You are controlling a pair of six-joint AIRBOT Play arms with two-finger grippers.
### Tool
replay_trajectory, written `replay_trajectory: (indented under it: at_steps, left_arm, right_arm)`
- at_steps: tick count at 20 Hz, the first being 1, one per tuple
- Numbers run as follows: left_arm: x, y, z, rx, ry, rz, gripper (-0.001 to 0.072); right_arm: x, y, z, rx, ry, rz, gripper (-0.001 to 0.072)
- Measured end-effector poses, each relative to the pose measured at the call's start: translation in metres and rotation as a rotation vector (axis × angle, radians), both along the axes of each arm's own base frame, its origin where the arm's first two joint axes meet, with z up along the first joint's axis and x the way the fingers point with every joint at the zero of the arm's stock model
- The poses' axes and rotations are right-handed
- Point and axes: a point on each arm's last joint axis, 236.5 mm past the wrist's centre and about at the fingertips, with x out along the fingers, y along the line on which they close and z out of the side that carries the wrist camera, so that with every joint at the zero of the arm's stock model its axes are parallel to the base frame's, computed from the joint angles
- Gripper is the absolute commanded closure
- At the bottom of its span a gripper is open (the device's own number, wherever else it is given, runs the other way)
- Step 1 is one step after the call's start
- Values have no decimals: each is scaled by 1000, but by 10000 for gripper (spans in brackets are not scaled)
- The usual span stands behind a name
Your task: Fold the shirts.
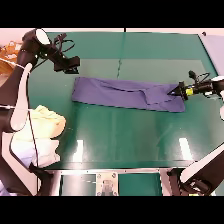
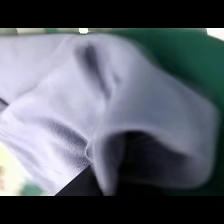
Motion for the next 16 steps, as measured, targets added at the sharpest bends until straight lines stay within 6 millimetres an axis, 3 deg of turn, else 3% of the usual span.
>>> replay_trajectory:
  at_steps: [2,5,9,12,14,16]
  left_arm:
    - [-1,-19,0,-25,-14,-26,683]
    - [-1,-66,-13,-55,-51,-72,683]
    - [-9,-177,-48,-163,-115,-138,684]
    - [-21,-265,-70,-300,-155,-140,684]
    - [-31,-306,-86,-366,-148,-131,684]
    - [-38,-328,-99,-409,-123,-104,684]
  right_arm:
    - [10,8,19,-1,-45,36,699]
    - [27,16,74,-25,-144,72,699]
    - [31,33,152,-77,-271,115,699]
    - [23,55,196,-97,-323,145,698]
    - [18,68,215,-106,-342,156,699]
    - [13,83,229,-105,-362,178,698]
